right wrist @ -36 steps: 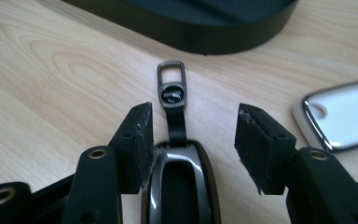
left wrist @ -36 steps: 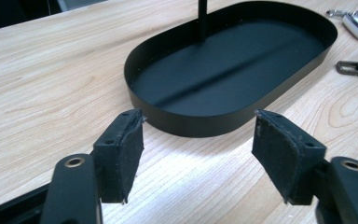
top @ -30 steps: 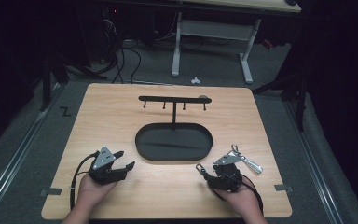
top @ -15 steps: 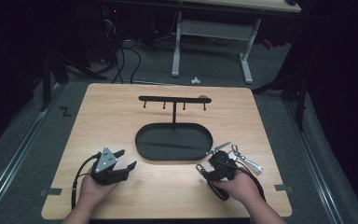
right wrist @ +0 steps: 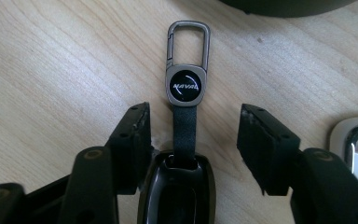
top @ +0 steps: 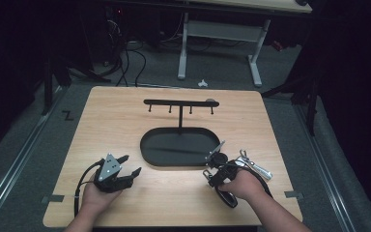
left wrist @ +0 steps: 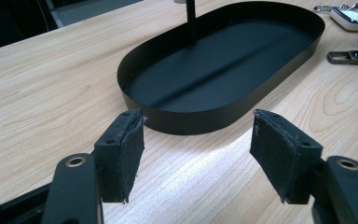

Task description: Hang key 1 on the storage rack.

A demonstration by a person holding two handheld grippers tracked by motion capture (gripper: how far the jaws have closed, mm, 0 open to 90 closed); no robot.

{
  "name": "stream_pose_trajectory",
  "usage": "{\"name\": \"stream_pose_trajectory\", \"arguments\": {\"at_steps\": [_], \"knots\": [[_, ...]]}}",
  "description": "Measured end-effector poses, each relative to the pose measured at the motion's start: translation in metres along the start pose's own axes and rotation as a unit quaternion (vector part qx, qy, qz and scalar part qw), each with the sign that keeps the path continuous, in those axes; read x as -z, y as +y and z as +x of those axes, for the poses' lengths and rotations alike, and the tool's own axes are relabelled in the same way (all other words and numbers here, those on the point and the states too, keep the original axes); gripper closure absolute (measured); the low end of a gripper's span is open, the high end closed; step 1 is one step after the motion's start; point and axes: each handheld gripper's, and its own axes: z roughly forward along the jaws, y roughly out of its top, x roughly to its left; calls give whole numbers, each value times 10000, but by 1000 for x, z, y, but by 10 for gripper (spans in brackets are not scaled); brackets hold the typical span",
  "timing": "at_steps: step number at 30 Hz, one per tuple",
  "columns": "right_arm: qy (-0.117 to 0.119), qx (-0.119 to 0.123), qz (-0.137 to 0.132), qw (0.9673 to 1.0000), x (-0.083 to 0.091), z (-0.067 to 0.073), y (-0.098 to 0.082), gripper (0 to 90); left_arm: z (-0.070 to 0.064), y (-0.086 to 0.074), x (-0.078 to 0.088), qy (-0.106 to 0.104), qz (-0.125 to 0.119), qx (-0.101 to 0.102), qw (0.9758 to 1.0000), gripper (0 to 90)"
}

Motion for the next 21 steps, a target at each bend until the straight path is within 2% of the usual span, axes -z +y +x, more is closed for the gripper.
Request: {"name": "stream_pose_trajectory", "arguments": {"at_steps": [1, 2, 4, 5, 7, 8, 9, 12, 21], "knots": [[-14, 75, 100, 9999, 0, 0, 3, 492, 0, 0, 0, -11, 35, -18, 10000, 353], [-12, -7, 157, 9999, 1, 2, 4, 502, 0, 0, -1, -21, 50, -5, 10000, 352], [-30, 62, 146, 9999, 1, 1, 5, 530, 0, 0, -1, -33, 60, 17, 10000, 352], [-19, 58, 203, 9998, 1, 2, 7, 566, 0, 0, -2, -38, 73, 24, 10000, 352], [2, 100, 240, 9997, 1, 2, 8, 578, -1, 0, -2, -42, 73, 18, 10000, 352], [15, 106, 351, 9993, 0, 2, 9, 612, -1, 0, -2, -46, 72, 16, 10000, 352], [15, 106, 351, 9993, 0, 2, 9, 612, -1, 0, -2, -46, 71, 14, 10000, 352], [-18, 149, 407, 9991, -2, 3, 10, 686, 0, 0, -1, -47, 69, 11, 10000, 351], [-33, 199, 623, 9979, -5, 5, 14, 771, -1, 0, -3, -99, 104, -13, 9999, 350]]}}
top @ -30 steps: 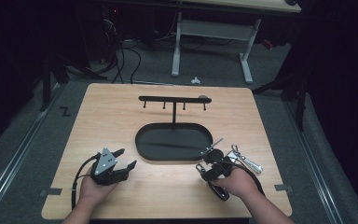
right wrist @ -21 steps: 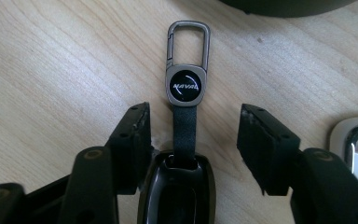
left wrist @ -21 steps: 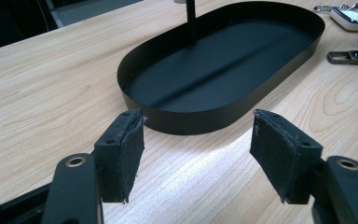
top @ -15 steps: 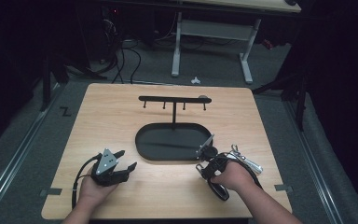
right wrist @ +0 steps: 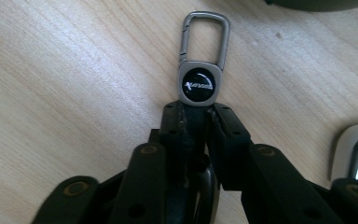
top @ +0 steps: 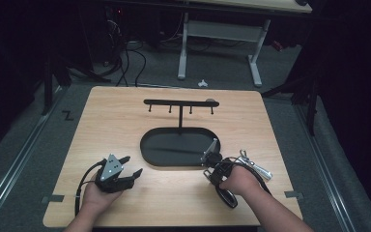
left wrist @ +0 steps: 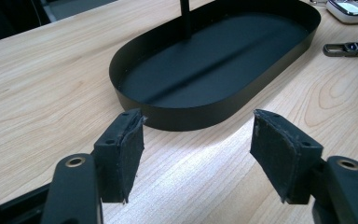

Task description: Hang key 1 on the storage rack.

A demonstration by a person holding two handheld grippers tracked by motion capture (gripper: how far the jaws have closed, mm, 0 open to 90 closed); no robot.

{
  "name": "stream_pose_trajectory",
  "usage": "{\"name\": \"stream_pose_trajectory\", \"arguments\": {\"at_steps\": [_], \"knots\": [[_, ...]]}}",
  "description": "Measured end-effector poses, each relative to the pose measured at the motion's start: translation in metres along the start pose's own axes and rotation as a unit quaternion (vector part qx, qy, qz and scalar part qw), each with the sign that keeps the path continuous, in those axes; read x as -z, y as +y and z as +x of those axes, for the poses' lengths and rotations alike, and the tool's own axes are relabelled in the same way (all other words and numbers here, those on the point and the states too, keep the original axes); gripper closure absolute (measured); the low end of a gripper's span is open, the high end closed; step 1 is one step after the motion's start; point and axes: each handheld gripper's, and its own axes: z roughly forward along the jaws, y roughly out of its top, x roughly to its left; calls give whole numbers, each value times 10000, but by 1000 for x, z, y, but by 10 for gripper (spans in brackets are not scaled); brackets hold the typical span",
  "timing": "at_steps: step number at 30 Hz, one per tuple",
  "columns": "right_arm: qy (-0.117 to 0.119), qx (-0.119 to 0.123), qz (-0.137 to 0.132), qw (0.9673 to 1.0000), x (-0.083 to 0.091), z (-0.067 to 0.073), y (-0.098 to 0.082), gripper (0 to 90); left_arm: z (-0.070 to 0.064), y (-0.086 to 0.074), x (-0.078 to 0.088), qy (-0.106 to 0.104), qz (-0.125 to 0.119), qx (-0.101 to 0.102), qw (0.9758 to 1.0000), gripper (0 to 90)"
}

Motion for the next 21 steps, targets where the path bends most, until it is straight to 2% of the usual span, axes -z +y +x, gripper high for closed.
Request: {"name": "stream_pose_trajectory", "arguments": {"at_steps": [1, 3, 7, 10, 16, 18, 19, 21], "knots": [[-17, 67, 50, 10000, 0, 0, 2, 786, 0, 0, -1, -9, 2, -11, 10000, 350], [-8, 30, 89, 10000, 0, 1, 2, 788, -1, 0, -1, -8, 15, -13, 10000, 349], [21, 115, 204, 9997, 0, 0, 6, 790, -1, 0, 0, -10, 3, -8, 10000, 349], [-9, 302, 319, 9990, -1, 0, 9, 793, 0, 0, 0, -16, 2, 14, 10000, 348], [-68, 503, 270, 9983, -1, 1, 8, 803, 0, 1, 0, -49, -8, -4, 10000, 349], [-54, 468, 287, 9985, -1, 1, 8, 803, 0, 1, 0, -49, -1, -19, 10000, 349], [25, 391, 256, 9989, -1, 0, 7, 804, -1, 1, 0, -62, 16, -50, 10000, 350], [7, 402, 254, 9989, -1, 0, 7, 804, -1, 1, 0, -86, 25, -68, 9999, 350]]}}
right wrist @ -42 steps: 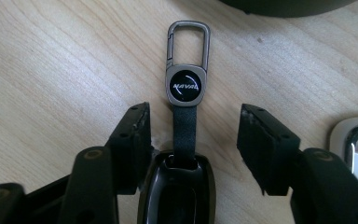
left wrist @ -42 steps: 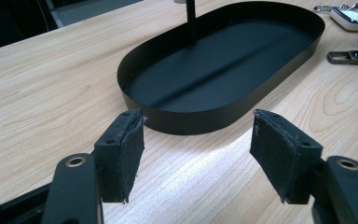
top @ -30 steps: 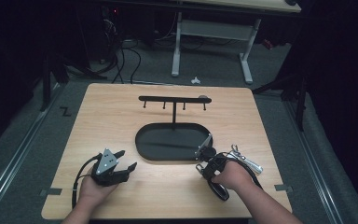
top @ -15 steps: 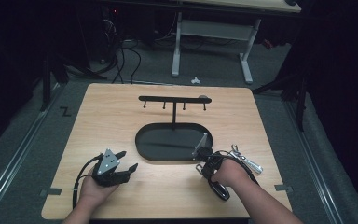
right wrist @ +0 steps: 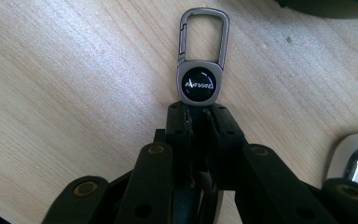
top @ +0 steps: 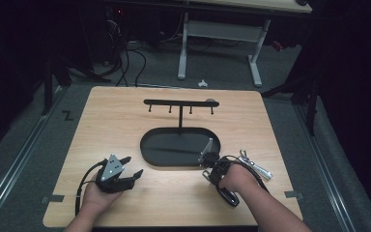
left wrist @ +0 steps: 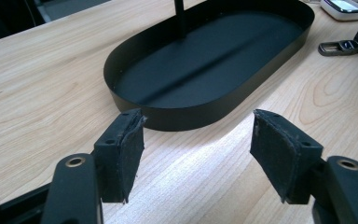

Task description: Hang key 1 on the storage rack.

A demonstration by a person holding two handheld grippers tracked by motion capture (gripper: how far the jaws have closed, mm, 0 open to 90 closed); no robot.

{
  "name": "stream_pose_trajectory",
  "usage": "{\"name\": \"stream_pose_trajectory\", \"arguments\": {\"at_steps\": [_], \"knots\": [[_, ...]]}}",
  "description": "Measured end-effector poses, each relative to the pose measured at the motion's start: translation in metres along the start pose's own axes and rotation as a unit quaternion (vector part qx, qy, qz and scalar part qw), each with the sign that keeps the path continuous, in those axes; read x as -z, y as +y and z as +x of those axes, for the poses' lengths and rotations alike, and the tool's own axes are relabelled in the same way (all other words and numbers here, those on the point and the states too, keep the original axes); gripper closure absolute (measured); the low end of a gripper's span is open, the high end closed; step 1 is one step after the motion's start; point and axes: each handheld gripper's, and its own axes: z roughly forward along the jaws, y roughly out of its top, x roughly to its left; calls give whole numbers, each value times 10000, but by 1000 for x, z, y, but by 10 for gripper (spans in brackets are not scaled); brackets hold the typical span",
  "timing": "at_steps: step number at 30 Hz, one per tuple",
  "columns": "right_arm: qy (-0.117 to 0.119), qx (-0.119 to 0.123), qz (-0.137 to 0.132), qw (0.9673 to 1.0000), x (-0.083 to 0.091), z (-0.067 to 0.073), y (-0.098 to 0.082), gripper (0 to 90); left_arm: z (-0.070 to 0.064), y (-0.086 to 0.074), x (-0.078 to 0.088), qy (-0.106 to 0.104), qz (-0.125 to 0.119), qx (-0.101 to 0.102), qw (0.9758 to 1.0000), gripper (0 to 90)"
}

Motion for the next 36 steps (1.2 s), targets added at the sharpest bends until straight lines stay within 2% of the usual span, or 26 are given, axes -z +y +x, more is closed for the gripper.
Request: {"name": "stream_pose_trajectory", "arguments": {"at_steps": [11, 14, 15, 16, 18, 21, 22, 23, 26, 28, 30, 32, 33, 35, 36], "knots": [[-9, -41, -13, 10000, 1, 0, 0, 806, 3, 0, 1, -44, -12, 40, 10000, 359], [36, -39, -106, 9999, 1, -1, -2, 807, 3, 0, 0, -70, -27, 17, 10000, 359], [59, -54, -106, 9999, 1, -2, -2, 807, 2, 0, -1, -70, -37, -3, 10000, 359], [114, -175, -132, 9997, 2, 0, -3, 807, 2, 0, -2, -69, -38, -12, 10000, 358], [136, -188, -163, 9996, 4, 0, -4, 806, 1, 0, -5, -66, 16, -54, 10000, 358], [148, -231, -270, 9993, 10, -2, -7, 805, 0, 0, -5, -70, 36, -68, 9999, 357], [131, -269, -384, 9988, 14, -4, -9, 805, 0, 1, -5, -80, 30, -62, 9999, 358], [116, -190, -454, 9987, 16, -5, -11, 805, 0, 1, -5, -77, 23, -68, 9999, 358], [111, -250, -546, 9981, 20, -5, -16, 805, 0, 2, -6, -88, 6, -41, 10000, 358], [107, -164, -596, 9980, 22, -6, -17, 806, 0, 2, -6, -97, 1, -36, 9999, 358], [142, -402, -631, 9971, 30, -4, -21, 805, 0, 1, -6, -150, -19, -25, 9999, 358], [158, -398, -668, 9968, 32, -5, -22, 805, 1, 1, -6, -164, -45, -2, 9999, 358], [159, -308, -740, 9967, 34, -8, -23, 806, 1, 1, -6, -190, -72, 39, 9998, 358], [147, -403, -753, 9962, 39, -7, -25, 806, 2, 1, -6, -190, -110, 63, 9997, 357], [132, -346, -815, 9960, 41, -8, -25, 806, 2, 1, -6, -194, -130, 73, 9997, 357]]}}
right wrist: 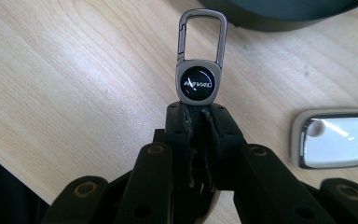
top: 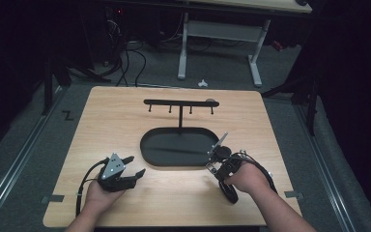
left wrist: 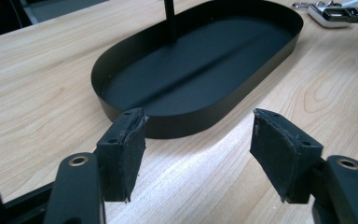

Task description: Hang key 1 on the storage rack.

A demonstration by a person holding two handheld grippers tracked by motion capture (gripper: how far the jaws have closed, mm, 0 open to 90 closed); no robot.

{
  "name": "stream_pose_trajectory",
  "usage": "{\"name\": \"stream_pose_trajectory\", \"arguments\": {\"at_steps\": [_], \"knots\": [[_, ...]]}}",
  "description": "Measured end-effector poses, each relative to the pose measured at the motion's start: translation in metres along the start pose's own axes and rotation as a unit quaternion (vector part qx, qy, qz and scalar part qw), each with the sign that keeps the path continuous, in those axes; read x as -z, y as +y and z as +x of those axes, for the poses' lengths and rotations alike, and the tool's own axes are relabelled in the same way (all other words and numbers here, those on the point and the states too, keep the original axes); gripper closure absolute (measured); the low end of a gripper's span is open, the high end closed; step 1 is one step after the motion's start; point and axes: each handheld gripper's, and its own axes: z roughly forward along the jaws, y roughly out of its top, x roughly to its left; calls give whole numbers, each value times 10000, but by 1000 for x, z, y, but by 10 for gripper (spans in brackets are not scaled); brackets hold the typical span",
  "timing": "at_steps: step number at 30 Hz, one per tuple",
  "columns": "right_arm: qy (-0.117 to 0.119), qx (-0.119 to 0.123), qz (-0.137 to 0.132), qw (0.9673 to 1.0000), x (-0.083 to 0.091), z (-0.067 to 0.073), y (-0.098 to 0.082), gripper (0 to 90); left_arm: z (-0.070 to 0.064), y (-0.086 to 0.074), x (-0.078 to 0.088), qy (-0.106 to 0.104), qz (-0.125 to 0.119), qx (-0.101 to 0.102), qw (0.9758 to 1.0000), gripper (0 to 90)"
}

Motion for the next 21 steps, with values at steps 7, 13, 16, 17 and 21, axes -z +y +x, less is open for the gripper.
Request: {"name": "stream_pose_trajectory", "arguments": {"at_steps": [7, 13, 16, 17, 21], "knots": [[18, -48, -223, 9997, 16, 0, 2, 807, 0, 0, -1, 19, 23, -23, 10000, 350], [-27, -27, -418, 9991, 30, -1, 8, 807, 0, -1, -2, -6, 29, -55, 10000, 350], [-54, -17, -479, 9988, 34, -1, 11, 807, -1, 0, -1, 0, -3, -78, 10000, 350], [-54, -17, -479, 9988, 34, -1, 11, 807, -1, 0, -1, 0, -3, -78, 10000, 350], [-58, -61, -516, 9986, 38, 0, 15, 807, 0, 0, -2, -23, 13, -39, 10000, 349]]}}
